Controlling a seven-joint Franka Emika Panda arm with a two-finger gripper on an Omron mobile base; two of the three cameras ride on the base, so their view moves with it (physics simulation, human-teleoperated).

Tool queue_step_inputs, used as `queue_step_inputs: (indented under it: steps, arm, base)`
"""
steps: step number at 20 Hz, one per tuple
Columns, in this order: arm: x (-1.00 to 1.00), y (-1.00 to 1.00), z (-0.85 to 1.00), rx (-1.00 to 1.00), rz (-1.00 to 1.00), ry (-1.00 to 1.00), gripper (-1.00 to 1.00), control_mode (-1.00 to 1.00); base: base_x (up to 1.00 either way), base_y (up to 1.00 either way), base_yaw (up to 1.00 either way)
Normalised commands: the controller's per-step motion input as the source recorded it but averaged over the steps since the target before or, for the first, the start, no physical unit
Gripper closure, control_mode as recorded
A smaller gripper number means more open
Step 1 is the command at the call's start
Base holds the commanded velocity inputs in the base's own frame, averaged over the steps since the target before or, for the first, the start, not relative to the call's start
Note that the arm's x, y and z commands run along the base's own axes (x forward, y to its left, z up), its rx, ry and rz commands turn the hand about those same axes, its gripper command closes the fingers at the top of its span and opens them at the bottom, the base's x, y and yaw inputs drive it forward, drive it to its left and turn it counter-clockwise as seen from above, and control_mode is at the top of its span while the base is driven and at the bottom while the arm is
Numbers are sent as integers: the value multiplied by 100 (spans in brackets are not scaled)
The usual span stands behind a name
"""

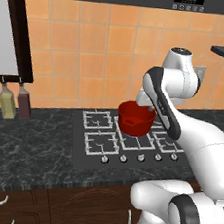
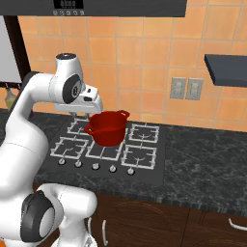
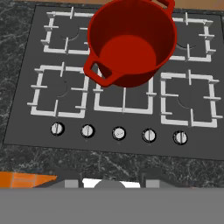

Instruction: Turn off the center burner of the stove.

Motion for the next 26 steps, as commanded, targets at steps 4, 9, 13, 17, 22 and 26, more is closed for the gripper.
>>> queue_step_inputs:
  steps: [4, 9, 13, 17, 22, 26]
  arm:
    - [0, 0, -2, 0, 0, 0, -100, -100]
    - [0, 0, 0, 0, 0, 0, -100, -100]
    - [0, 0, 0, 0, 0, 0, -100, -100]
    - [0, 0, 0, 0, 0, 0, -100, -100]
    - [0, 0, 0, 0, 0, 0, -100, -100]
    - [-12, -2, -5, 1, 0, 0, -100, -100]
  base:
    - [0, 0, 0]
    - [0, 0, 0]
    - [0, 0, 0]
    - [0, 0, 0]
    - [0, 0, 0]
    - [0, 0, 0]
